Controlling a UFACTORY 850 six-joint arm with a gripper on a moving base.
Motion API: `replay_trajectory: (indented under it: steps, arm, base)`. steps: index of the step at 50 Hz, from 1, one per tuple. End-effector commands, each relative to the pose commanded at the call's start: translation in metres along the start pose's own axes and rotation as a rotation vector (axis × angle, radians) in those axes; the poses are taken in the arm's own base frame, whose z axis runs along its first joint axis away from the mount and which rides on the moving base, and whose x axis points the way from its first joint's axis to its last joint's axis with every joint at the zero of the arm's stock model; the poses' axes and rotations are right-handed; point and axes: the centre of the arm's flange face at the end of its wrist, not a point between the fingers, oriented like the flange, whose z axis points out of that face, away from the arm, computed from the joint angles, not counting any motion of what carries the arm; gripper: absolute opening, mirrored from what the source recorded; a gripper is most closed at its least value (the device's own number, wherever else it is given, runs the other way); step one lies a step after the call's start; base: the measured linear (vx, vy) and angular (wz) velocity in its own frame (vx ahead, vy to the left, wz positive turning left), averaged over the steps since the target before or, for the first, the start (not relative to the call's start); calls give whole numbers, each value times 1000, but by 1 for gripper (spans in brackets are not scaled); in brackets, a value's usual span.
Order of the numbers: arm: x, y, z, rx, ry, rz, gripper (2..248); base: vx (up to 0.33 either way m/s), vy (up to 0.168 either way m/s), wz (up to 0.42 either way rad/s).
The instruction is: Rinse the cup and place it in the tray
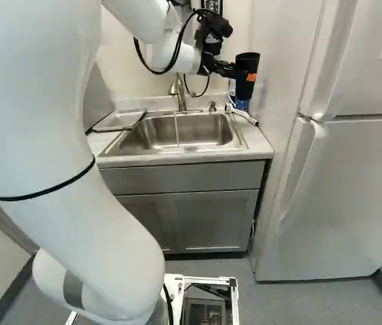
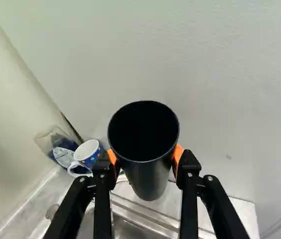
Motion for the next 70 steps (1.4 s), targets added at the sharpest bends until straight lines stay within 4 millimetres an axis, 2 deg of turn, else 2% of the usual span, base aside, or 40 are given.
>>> replay_trajectory:
  steps: [19,62,70]
  arm:
    - [20,-12,-8,107,17,88,122]
    - [12,-21,-11,205,-64,468,122]
    - [5,-21,-9,216,-62,444,122]
  base:
    - [0,0,0]
    - [0,0,0]
    - [0,0,0]
